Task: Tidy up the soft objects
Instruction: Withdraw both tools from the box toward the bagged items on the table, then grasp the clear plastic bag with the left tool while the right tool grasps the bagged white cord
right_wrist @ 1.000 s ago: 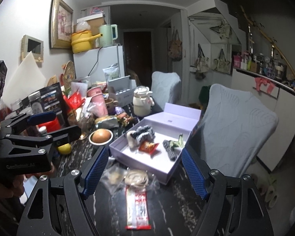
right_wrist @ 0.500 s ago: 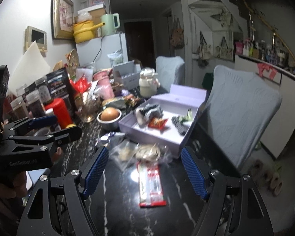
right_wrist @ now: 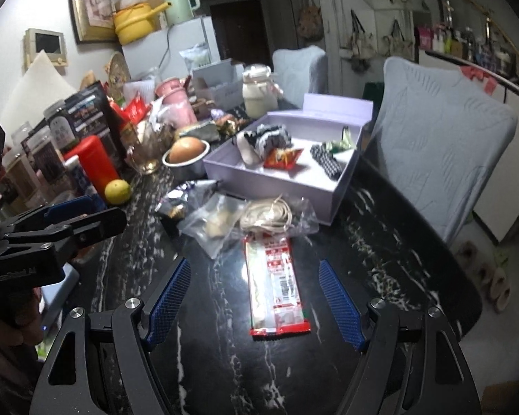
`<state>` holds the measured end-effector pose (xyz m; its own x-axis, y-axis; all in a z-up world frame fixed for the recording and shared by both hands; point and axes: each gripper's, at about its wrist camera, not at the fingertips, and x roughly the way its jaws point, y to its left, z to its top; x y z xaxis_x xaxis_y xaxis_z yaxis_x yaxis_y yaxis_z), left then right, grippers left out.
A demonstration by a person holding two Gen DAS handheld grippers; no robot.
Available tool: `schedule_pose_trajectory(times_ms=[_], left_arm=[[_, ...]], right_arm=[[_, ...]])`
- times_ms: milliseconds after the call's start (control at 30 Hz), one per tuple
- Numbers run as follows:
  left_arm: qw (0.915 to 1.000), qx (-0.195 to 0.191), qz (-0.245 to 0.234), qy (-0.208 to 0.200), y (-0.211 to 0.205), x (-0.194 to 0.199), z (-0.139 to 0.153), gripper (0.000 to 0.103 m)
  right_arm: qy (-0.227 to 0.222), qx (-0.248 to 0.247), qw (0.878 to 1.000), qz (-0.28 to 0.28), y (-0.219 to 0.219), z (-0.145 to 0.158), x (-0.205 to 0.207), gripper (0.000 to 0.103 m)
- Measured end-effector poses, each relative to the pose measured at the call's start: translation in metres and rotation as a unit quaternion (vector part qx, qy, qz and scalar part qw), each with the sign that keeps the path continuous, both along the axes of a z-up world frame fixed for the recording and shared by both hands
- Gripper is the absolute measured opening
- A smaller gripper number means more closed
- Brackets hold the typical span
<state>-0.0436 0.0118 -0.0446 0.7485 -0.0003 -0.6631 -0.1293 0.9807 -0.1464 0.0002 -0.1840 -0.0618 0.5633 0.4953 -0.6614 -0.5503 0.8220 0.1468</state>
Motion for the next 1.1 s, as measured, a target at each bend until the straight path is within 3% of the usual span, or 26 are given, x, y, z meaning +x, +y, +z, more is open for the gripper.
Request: schedule_pose_trajectory(times_ms=[567, 767, 1100], left_arm=[[0.9983, -0.024, -0.026, 0.046, 0.004, 0.075, -0.049, 0.089], [0.9967, -0.017, -0.034, 0.072, -0.002, 0.099, -0.068, 0.078], [0.9948, -0.013, -0.026, 0.097, 0.004, 0.118, -0.089, 0.078]], right_arm=[[0.044, -0.028, 0.999, -0.014, -0.002, -0.043, 0.055, 0.078], [0.046, -0.032, 0.998, -0.014, -0.005, -0.048, 0.073, 0.078], [0.057, -0.032, 0.998, 0.018, 0.011, -0.061, 0.103, 0.080]])
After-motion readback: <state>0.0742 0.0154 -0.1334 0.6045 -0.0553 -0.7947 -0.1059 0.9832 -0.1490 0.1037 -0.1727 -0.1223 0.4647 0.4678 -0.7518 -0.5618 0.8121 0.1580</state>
